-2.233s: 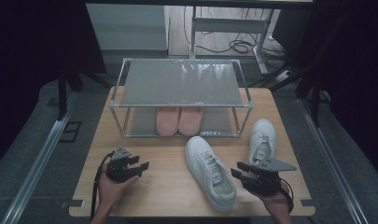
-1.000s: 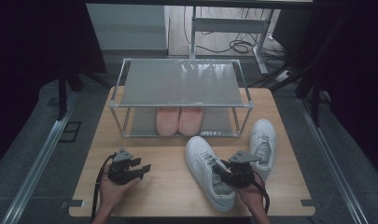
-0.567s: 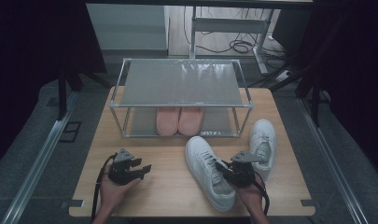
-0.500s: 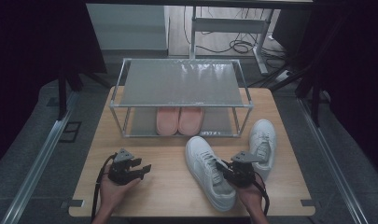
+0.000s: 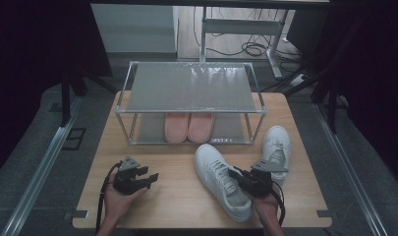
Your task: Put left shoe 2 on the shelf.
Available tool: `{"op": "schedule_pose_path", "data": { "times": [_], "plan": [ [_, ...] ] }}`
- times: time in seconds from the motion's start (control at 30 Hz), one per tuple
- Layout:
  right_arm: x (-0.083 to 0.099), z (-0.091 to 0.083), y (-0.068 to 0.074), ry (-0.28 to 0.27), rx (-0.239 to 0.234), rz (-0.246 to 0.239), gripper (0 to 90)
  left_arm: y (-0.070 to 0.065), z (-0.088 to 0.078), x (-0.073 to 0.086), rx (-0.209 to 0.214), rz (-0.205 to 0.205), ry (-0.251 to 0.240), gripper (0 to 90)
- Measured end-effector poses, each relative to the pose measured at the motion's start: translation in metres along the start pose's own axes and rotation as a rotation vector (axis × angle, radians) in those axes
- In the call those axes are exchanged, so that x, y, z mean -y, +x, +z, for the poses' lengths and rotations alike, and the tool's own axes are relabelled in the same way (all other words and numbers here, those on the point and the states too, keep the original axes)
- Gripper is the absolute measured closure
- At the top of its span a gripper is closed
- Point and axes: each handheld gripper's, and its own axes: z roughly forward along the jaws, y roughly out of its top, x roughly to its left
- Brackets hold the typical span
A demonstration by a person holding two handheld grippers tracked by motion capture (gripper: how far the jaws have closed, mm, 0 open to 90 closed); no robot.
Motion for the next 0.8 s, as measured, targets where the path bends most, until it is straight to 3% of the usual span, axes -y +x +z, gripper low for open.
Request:
{"op": "schedule_pose_path", "data": {
  "times": [0.3,0.47,0.8],
  "plan": [
    [-0.006,-0.009,0.002,-0.083,-0.07,0.044,81.3,0.002,-0.001,0.0,-0.003,-0.006,-0.003,46.9],
    [-0.009,-0.014,0.005,-0.125,-0.084,0.053,81.3,0.002,-0.002,0.0,-0.004,-0.008,-0.003,46.9],
    [-0.014,-0.021,0.01,-0.156,-0.101,0.054,81.4,0.002,-0.002,0.0,-0.004,-0.01,-0.005,46.9]
  ]
}}
